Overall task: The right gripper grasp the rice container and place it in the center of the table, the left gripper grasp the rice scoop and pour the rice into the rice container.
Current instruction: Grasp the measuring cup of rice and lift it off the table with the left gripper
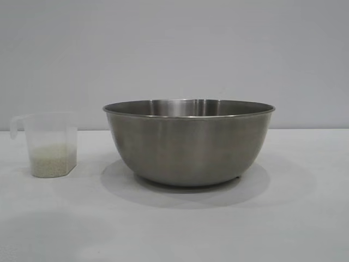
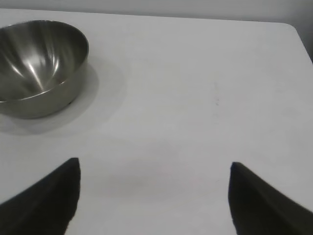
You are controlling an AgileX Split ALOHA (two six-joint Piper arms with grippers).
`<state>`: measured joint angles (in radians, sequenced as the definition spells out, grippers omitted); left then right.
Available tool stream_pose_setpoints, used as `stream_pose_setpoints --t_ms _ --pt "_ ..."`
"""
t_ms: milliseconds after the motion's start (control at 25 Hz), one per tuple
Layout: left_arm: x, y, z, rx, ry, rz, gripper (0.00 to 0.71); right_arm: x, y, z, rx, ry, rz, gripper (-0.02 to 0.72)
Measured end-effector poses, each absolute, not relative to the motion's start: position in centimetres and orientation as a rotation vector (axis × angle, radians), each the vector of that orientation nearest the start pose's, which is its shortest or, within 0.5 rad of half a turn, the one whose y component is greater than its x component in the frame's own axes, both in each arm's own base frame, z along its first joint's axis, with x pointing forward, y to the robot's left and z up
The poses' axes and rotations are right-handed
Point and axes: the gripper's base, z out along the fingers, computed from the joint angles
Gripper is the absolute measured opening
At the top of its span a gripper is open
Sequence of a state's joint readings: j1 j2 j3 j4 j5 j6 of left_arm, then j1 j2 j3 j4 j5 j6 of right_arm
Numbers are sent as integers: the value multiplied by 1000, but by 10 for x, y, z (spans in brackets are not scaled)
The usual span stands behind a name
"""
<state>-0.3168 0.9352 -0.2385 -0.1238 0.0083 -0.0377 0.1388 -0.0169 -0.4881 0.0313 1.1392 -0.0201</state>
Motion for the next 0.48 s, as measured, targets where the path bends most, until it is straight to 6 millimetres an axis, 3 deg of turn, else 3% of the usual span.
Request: stream_pose_setpoints --t_ms 160,480 --pt "141 -44 182 65 2106 -309 496 -10 1 268 -171 2112 108 566" --pt "138 -40 174 34 1985 -314 496 -10 1 268 -171 2112 108 566"
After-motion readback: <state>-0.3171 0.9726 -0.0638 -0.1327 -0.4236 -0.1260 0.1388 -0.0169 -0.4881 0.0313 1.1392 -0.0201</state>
